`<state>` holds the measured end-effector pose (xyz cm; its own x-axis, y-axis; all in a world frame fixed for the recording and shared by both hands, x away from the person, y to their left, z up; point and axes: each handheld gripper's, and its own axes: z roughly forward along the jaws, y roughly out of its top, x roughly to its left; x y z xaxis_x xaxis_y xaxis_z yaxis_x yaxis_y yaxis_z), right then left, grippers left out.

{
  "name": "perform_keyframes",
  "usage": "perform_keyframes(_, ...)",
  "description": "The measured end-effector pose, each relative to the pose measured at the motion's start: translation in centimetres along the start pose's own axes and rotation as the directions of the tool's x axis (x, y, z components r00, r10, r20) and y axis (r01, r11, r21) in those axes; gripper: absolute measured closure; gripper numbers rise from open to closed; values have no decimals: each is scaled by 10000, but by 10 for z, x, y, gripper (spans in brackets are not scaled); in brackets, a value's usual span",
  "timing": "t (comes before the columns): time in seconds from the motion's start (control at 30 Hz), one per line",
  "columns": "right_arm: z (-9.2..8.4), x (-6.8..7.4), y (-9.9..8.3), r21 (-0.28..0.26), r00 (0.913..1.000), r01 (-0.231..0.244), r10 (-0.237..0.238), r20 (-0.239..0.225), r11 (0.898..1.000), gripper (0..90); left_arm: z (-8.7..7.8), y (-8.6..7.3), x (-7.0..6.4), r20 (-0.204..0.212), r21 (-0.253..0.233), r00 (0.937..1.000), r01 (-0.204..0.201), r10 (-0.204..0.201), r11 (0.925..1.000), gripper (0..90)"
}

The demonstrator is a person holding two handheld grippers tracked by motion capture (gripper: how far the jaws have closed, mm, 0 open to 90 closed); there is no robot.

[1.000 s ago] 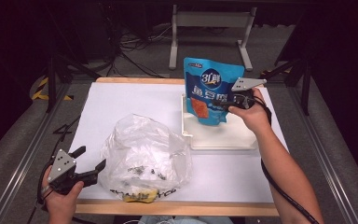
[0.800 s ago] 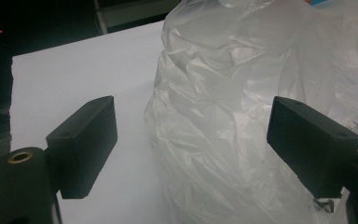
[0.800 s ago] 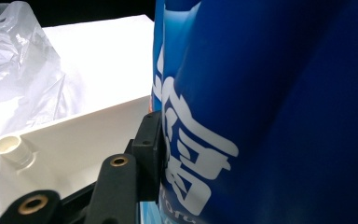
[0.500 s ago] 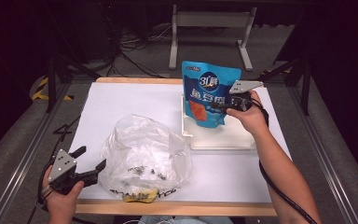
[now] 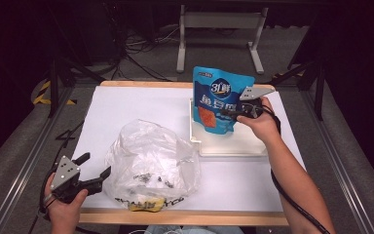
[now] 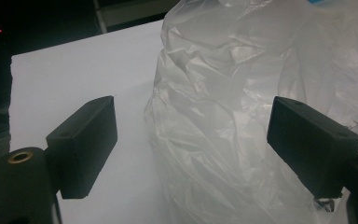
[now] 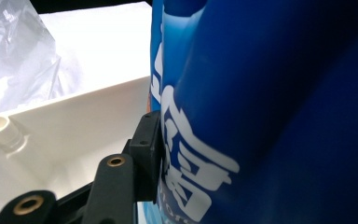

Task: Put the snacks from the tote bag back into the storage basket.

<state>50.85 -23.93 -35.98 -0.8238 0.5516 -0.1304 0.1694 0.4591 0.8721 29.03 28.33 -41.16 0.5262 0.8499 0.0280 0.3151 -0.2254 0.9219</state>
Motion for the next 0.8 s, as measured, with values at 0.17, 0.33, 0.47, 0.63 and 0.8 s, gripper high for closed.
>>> perform_keyframes(0.17,0,2,2,104,9999,66,-67,88,9999,545,0,0,0,2,6,10000,-24,24,10000,168)
perform_keyframes(0.33,0,2,2,128,9999,1,-3,159,9999,526,1,0,0,20,5,10000,-5,5,10000,168)
perform_keyframes(0.47,0,3,3,195,9998,-42,38,196,9998,509,1,0,0,40,29,10000,-33,33,10000,168)
perform_keyframes(0.63,-3,5,5,34,9977,-483,481,486,9988,327,2,1,0,58,30,10000,-7,7,10000,168)
perform_keyframes(0.8,-13,8,11,-102,9934,-808,814,812,9967,207,3,1,0,78,42,10000,-39,39,10000,168)
